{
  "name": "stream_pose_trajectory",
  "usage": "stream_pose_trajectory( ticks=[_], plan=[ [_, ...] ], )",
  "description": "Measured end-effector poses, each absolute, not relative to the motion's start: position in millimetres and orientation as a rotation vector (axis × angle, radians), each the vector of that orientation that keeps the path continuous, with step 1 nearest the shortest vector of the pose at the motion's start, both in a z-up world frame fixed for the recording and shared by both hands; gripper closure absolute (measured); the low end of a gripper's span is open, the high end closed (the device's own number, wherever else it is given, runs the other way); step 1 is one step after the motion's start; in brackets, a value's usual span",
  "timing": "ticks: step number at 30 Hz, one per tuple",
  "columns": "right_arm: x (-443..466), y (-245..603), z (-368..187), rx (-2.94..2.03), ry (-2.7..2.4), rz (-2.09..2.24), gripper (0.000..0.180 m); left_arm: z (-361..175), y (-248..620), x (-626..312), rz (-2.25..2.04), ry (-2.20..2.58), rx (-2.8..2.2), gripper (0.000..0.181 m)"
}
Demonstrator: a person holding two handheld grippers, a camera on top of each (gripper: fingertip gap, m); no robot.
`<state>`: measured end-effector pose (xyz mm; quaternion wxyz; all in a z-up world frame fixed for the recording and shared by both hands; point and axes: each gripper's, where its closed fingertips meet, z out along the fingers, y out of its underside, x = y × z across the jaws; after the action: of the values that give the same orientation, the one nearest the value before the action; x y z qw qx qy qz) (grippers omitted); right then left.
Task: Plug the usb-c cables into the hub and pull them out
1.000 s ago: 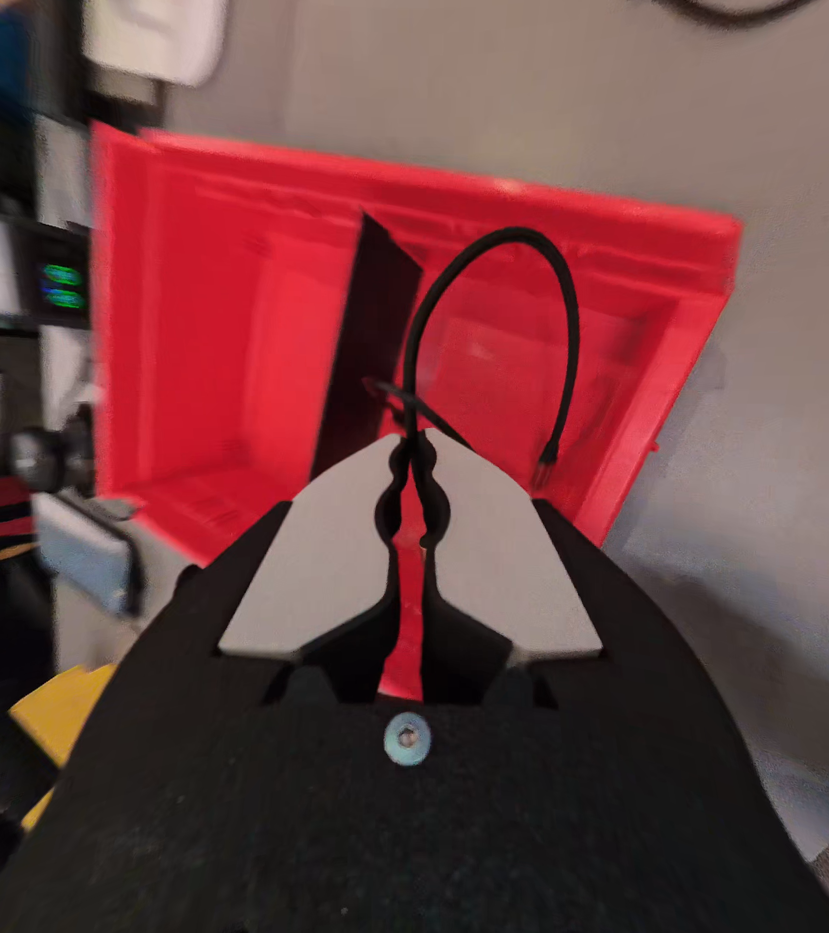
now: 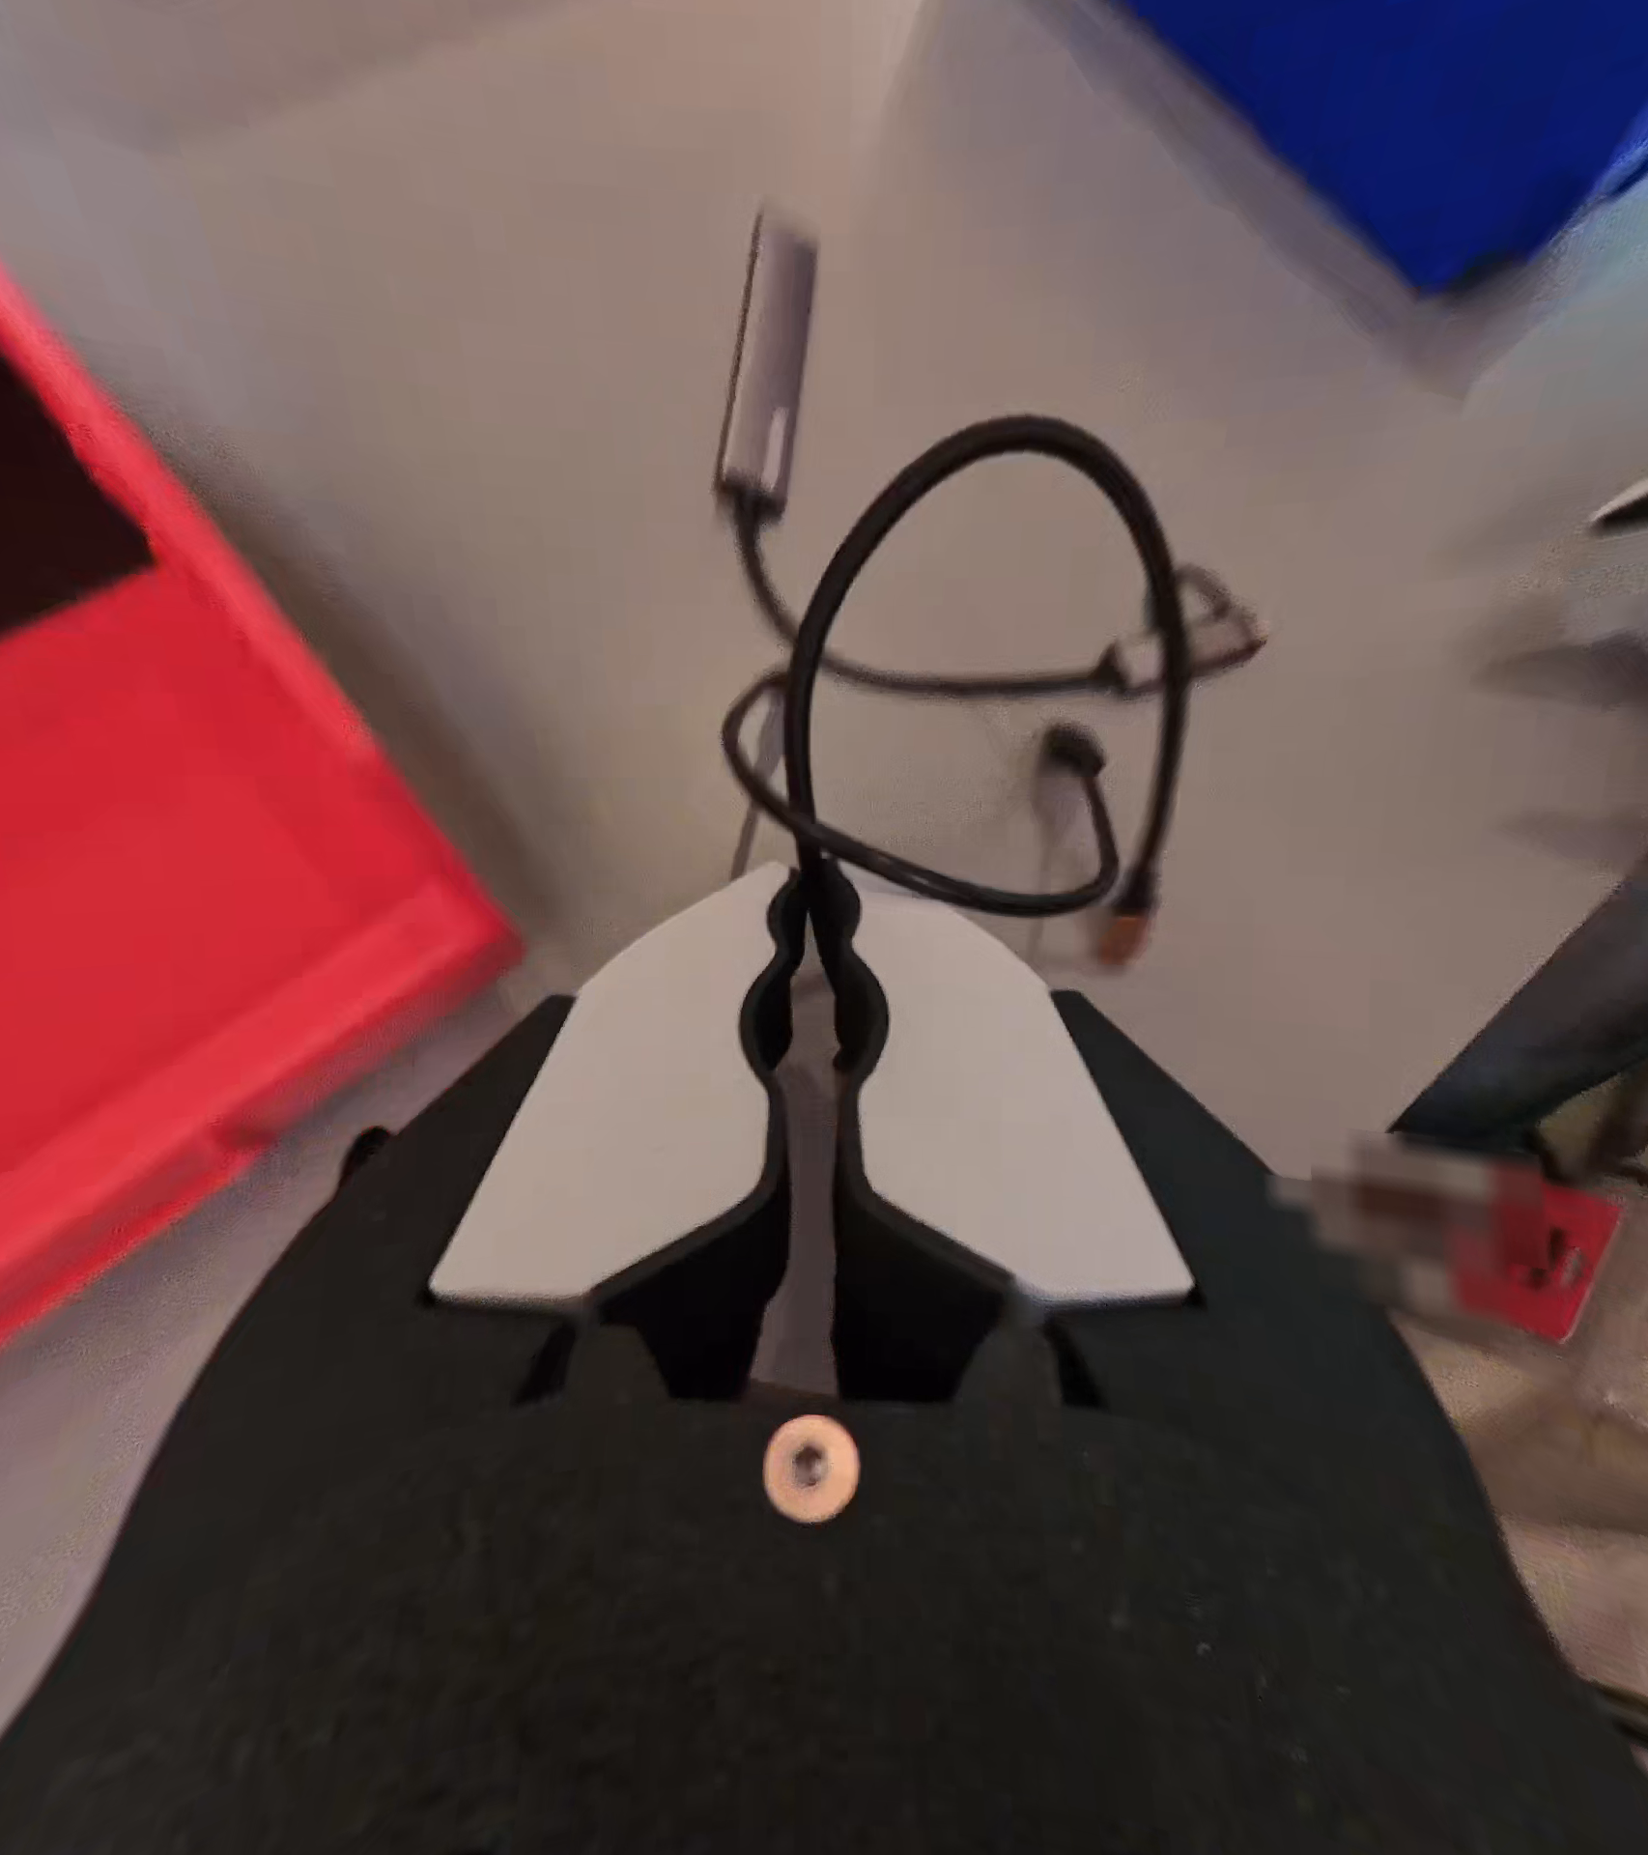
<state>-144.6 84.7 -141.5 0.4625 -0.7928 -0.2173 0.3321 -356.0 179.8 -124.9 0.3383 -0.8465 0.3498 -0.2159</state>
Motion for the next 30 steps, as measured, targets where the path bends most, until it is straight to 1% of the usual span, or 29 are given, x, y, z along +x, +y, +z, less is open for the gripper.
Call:
stream_pose_trajectory(
  ticks=[3, 8, 10, 12, 15, 19, 23, 26, 27, 29, 30],
  plan=[
    [-145.4, 83.6, -141.6, -1.950, -0.539, 0.817, 0.138, -157.4, 170.2, -387.9, -0.430, 0.864, -2.316, 0.179],
    [-147.7, 83.0, -143.5, -1.958, -0.547, 0.821, 0.139, -194.3, 140.1, -403.8, -0.470, 0.796, -2.456, 0.176],
    [-150.2, 82.8, -144.6, -1.961, -0.561, 0.817, 0.139, -192.9, 140.4, -403.8, -0.483, 0.752, -2.447, 0.165],
    [-152.4, 83.0, -145.6, -1.963, -0.574, 0.812, 0.139, -186.7, 144.6, -404.8, -0.484, 0.725, -2.419, 0.158],
    [-153.7, 83.6, -146.7, -1.967, -0.579, 0.810, 0.138, -175.0, 153.6, -414.8, -0.434, 0.719, -2.348, 0.159],
    [-154.2, 84.3, -147.1, -1.967, -0.585, 0.802, 0.139, -162.8, 152.0, -416.5, -0.394, 0.832, -2.237, 0.159],
    [-164.6, 85.5, -147.9, -1.949, -0.666, 0.738, 0.139, -178.1, 132.1, -416.8, -0.316, 1.025, -2.254, 0.159],
    [-194.6, 91.5, -150.1, -1.918, -0.876, 0.649, 0.139, -189.8, 125.4, -416.9, -0.292, 1.087, -2.282, 0.160],
    [-206.9, 94.6, -152.6, -1.922, -0.952, 0.616, 0.141, -192.3, 125.3, -415.9, -0.292, 1.094, -2.289, 0.161],
    [-230.5, 103.1, -160.9, -1.947, -1.090, 0.582, 0.162, -196.9, 126.3, -414.4, -0.282, 1.102, -2.300, 0.167],
    [-243.4, 108.0, -164.5, -1.963, -1.140, 0.606, 0.161, -197.7, 127.6, -412.6, -0.283, 1.094, -2.295, 0.169]
  ],
)
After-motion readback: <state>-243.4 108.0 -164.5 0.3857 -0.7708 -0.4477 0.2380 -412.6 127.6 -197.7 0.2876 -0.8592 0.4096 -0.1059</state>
